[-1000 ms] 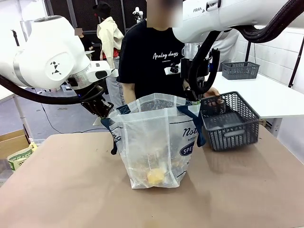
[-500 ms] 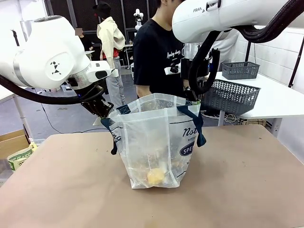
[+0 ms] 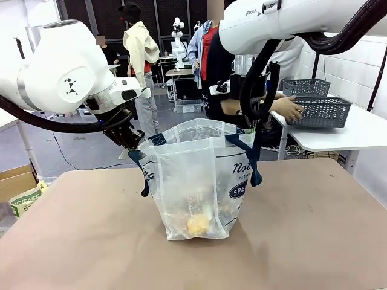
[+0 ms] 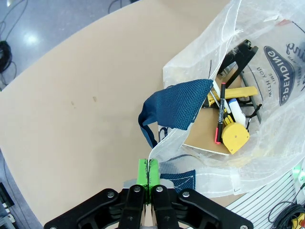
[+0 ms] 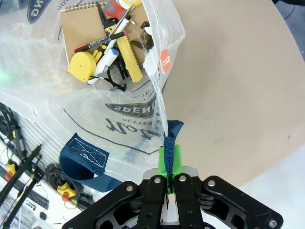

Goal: Transfer purchased items from the store into the shopping bag.
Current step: Move the Reusable shopping bag to the right side of the table.

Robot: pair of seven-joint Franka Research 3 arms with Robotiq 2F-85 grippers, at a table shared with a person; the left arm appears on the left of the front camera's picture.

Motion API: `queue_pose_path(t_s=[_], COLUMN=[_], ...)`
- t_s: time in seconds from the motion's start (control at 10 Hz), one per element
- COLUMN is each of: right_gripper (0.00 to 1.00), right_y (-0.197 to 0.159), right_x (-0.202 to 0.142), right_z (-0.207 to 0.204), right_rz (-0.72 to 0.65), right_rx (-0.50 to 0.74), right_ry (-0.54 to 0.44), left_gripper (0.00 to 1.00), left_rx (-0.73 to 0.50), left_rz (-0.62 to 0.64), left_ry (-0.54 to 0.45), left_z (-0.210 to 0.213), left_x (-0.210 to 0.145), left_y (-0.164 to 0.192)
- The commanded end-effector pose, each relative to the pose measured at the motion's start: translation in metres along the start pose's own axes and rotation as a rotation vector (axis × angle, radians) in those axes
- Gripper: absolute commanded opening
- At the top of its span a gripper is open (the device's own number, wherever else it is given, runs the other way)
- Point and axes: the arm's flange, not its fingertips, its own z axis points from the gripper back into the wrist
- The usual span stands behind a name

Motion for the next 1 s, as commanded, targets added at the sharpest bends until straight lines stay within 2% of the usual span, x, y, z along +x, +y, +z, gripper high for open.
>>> queue_pose_path(t_s=[0.0, 0.4, 0.8, 0.9], right_gripper=[0.0, 0.0, 0.0, 0.0], right_y=[0.006, 0.019, 0.032, 0.034], right_x=[0.005, 0.026, 0.055, 0.059], right_z=[0.003, 0.013, 0.013, 0.014], right_rz=[-0.019, -0.111, -0.158, -0.206], right_rx=[0.019, 0.006, -0.002, -0.002], right_ry=[-0.022, -0.067, -0.06, -0.067], left_gripper=[0.0, 0.0, 0.0, 0.0], left_rx=[-0.066, -0.242, -0.255, -0.228], left_rz=[0.051, 0.028, 0.02, 0.057], left_ry=[-0.043, -0.117, -0.128, -0.116], left_z=[0.002, 0.008, 0.007, 0.007], left_x=[-0.002, 0.005, 0.013, 0.019], left_y=[-0.001, -0.022, -0.03, -0.03])
